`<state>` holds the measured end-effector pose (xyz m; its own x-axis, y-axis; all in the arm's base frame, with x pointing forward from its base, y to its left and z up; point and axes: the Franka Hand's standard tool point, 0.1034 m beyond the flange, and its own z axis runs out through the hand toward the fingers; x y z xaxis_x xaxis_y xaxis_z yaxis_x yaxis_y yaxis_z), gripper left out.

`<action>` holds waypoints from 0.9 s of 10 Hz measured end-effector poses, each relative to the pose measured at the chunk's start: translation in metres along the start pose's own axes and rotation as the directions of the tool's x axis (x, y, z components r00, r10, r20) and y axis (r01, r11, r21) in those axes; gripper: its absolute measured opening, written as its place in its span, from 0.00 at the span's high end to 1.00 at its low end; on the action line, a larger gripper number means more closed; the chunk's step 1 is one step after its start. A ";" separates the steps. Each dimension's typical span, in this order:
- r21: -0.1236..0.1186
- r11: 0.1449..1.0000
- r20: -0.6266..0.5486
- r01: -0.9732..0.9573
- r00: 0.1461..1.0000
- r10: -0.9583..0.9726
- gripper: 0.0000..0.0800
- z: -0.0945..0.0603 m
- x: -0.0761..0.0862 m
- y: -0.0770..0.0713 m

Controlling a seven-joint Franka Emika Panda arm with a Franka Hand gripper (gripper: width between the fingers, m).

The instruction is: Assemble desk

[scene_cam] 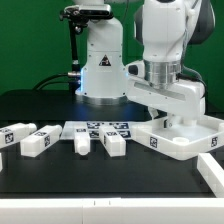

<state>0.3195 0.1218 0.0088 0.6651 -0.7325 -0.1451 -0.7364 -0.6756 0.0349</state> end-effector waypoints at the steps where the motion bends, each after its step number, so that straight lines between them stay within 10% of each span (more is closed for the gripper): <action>1: 0.003 1.000 -0.002 0.007 1.000 -0.007 0.92 -0.001 0.000 -0.001; 5: 0.007 0.981 0.014 -0.196 0.981 0.195 0.93 -0.031 -0.007 -0.006; 7: 0.082 0.984 -0.032 -0.156 0.987 0.159 0.93 -0.058 0.001 -0.004; 9: 0.076 0.991 -0.028 -0.112 0.993 0.114 0.93 -0.054 0.001 -0.012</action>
Offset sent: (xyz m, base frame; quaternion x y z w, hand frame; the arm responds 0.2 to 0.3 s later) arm 0.0099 -0.0218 0.0293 -0.0670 0.0402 0.1821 0.9802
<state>0.3356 0.1241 0.0616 0.5797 -0.8070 -0.1125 -0.8135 -0.5810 -0.0247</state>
